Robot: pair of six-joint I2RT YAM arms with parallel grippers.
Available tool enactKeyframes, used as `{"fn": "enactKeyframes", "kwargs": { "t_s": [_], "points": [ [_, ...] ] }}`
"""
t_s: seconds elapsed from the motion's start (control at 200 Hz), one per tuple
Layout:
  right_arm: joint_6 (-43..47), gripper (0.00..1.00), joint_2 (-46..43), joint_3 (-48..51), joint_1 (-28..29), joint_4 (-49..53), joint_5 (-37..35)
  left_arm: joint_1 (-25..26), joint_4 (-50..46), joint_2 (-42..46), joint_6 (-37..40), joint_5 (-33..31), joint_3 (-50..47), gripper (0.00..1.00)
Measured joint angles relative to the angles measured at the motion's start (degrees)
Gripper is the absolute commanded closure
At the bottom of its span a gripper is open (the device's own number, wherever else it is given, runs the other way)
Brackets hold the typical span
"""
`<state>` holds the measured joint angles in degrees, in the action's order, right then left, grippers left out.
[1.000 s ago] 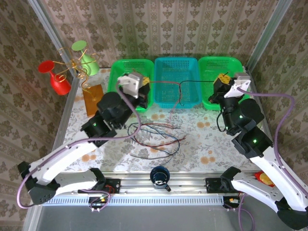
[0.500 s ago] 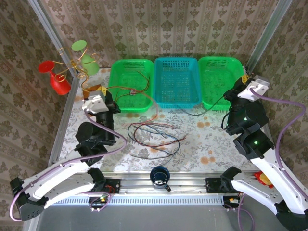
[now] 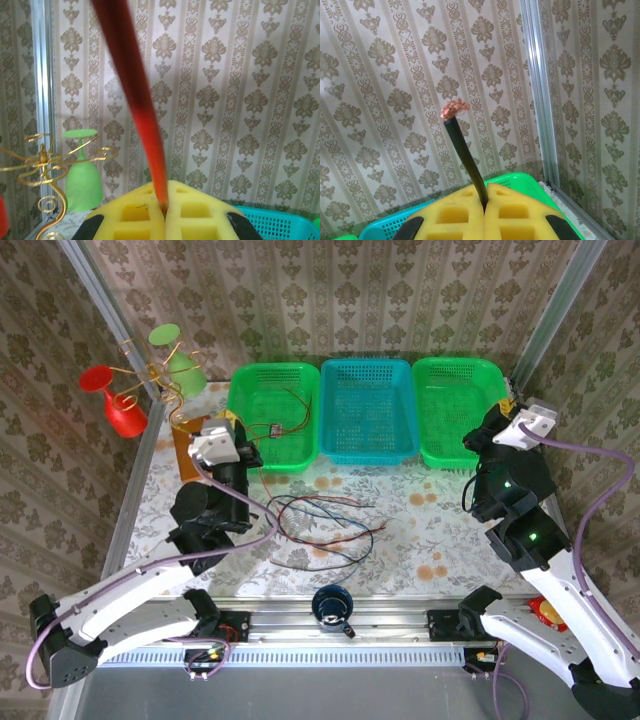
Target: Untangle the cables
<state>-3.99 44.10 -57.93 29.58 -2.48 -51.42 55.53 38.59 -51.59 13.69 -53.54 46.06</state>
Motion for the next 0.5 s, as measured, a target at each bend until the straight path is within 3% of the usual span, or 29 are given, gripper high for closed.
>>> {"fn": "enactKeyframes", "kwargs": {
  "t_s": [0.28,0.5],
  "points": [
    [-2.0,1.0,-1.0,0.6,-0.5,1.5,1.3,-0.2,0.3,-9.2,8.4,5.7,14.0,1.0],
    [-3.8,1.0,-1.0,1.0,-0.6,2.3,3.0,-4.8,-0.3,-15.8,11.0,11.1,22.6,1.0]
  ]
}}
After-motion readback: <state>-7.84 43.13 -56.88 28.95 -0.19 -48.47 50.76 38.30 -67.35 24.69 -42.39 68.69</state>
